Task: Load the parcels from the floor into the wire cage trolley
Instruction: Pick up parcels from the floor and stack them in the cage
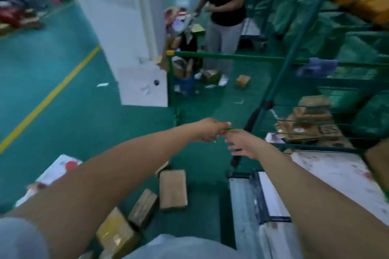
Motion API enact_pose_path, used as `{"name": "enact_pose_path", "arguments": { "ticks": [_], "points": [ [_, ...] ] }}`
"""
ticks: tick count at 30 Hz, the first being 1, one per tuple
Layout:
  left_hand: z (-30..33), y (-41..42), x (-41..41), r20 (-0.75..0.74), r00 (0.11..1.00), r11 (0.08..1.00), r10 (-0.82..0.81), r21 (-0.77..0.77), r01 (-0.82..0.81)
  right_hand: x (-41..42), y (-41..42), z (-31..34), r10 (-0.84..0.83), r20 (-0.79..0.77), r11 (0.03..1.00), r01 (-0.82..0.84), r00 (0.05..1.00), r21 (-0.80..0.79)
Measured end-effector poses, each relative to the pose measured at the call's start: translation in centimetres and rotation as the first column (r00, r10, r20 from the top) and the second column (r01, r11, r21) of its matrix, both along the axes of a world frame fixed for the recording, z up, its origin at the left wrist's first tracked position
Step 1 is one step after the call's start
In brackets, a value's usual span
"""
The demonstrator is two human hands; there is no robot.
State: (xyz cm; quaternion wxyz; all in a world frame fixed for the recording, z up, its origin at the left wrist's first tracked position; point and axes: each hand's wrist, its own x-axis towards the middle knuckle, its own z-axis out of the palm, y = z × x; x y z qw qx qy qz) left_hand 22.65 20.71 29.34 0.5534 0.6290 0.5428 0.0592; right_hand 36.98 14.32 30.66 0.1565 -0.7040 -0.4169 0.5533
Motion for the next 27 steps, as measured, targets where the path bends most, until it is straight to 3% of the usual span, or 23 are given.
{"name": "enact_pose_path", "arguments": {
  "ticks": [9,11,12,14,19,27],
  "points": [
    [-4.6,1.1,-26.5,-0.08,0.92,0.918,0.383,-0.082,-0.389,-22.6,6.8,-6.2,0.306,-0.046,0.944,-0.31,0.951,-0.112],
    [-4.5,1.4,-28.4,-0.086,0.911,0.909,0.404,-0.071,-0.41,-23.8,7.7,-6.5,0.32,-0.055,0.94,-0.324,0.946,-0.109],
    [-5.6,0.7,-34.7,-0.097,0.863,0.859,0.496,-0.089,-0.504,-30.2,9.0,-8.1,0.401,-0.069,0.904,-0.407,0.913,-0.132],
    [-5.8,0.7,-36.3,-0.1,0.846,0.842,0.523,-0.092,-0.531,-31.2,9.5,-8.5,0.409,-0.077,0.898,-0.416,0.909,-0.142],
    [-8.9,-1.8,-46.2,-0.165,0.713,0.699,0.681,-0.143,-0.701,-41.0,11.3,-12.4,0.584,-0.075,0.784,-0.585,0.808,-0.208],
    [-13.2,-5.2,-52.3,-0.206,0.488,0.436,0.848,-0.251,-0.864,-47.7,12.8,-15.4,0.741,-0.07,0.632,-0.729,0.668,-0.261]
  ]
}}
